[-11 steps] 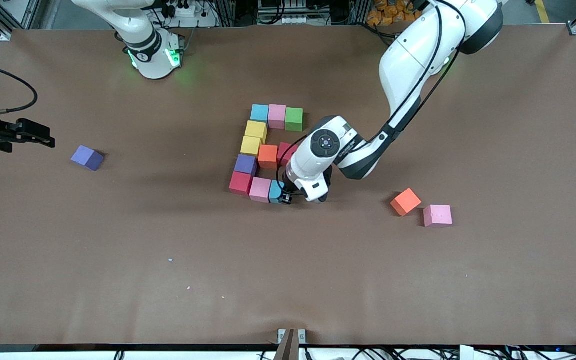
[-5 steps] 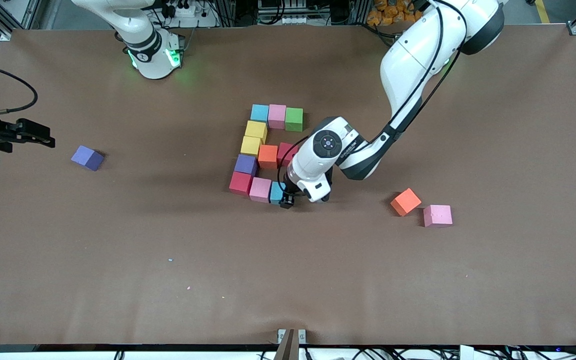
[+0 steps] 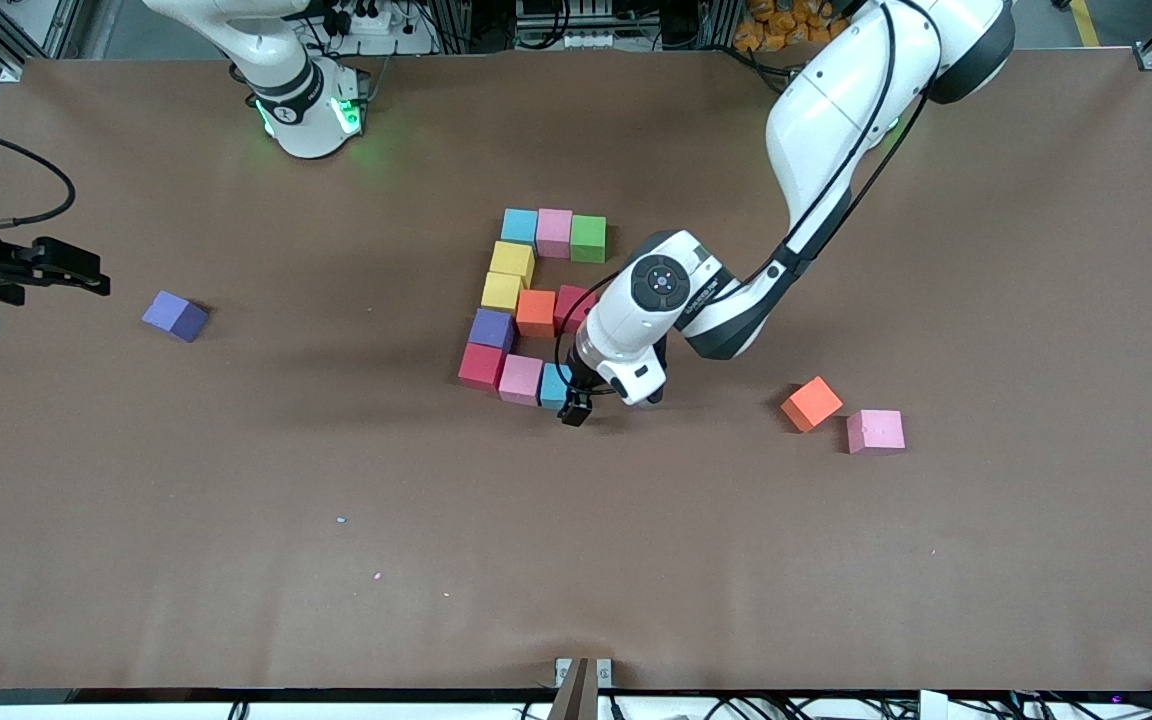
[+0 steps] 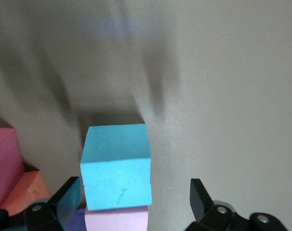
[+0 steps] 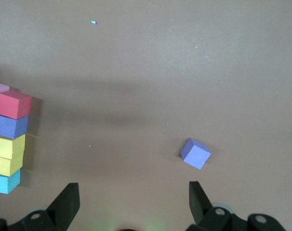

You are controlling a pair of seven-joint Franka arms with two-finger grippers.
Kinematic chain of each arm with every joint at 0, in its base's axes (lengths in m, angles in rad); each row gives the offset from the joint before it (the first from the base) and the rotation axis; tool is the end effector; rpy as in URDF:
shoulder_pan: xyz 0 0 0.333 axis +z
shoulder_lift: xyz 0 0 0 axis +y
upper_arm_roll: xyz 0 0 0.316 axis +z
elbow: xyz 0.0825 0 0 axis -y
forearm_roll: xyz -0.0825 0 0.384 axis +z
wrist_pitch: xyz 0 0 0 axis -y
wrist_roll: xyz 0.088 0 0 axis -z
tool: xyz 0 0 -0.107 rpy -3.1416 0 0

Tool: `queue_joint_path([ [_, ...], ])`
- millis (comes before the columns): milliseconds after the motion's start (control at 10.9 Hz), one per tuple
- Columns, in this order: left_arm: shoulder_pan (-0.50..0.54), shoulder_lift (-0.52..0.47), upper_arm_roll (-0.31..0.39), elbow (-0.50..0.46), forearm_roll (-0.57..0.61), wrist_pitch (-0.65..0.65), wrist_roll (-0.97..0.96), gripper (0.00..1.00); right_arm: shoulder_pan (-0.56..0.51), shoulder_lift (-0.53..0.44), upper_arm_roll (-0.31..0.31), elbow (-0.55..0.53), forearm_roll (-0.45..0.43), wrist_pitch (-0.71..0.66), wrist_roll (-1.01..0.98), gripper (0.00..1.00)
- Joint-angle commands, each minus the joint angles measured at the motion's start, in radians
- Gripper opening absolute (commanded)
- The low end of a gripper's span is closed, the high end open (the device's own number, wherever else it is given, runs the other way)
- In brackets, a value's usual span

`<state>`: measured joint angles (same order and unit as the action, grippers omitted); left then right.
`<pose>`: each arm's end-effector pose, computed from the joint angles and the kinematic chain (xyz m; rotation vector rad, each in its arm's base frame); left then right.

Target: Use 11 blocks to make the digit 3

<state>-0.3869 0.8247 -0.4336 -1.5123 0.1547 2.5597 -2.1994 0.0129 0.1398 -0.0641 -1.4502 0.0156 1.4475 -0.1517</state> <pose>0.5463 -0.4960 0.2364 2.1268 1.8540 -0.2450 0.5825 -0.0254 0.5913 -3.1089 -0.1576 0.2195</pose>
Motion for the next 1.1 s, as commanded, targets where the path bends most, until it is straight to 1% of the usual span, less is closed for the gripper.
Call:
queue_joint_path([
  [0, 0.006, -0.081, -0.001, -0.02, -0.011, -0.077, -0.023, 1.0, 0.001, 0.006, -0.002, 0.019, 0.004, -0.013, 0.001, 1.0],
  [184, 0.022, -0.143, 0.018, -0.019, 0.005, -0.159, -0.019, 1.0, 0.001, 0.006, -0.003, 0.019, 0.004, -0.015, 0.001, 1.0],
  [276, 0.051, -0.177, 0.022, -0.019, 0.009, -0.194, -0.014, 1.0, 0.001, 0.006, -0.003, 0.019, 0.004, -0.015, 0.001, 1.0],
  [460, 0.12, -0.231, 0.021, -0.017, 0.064, -0.281, 0.015, 1.0, 0.001, 0.006, -0.003, 0.019, 0.004, -0.013, 0.001, 1.0],
  [736, 0.199, -0.3, 0.021, -0.011, 0.068, -0.358, 0.154, 1.0, 0.002, 0.006, -0.002, 0.021, 0.006, -0.013, 0.001, 1.0],
  [1013, 0.241, -0.364, 0.021, -0.011, 0.065, -0.482, 0.346, 1.0, 0.004, 0.006, -0.002, 0.021, 0.006, -0.013, 0.001, 1.0],
])
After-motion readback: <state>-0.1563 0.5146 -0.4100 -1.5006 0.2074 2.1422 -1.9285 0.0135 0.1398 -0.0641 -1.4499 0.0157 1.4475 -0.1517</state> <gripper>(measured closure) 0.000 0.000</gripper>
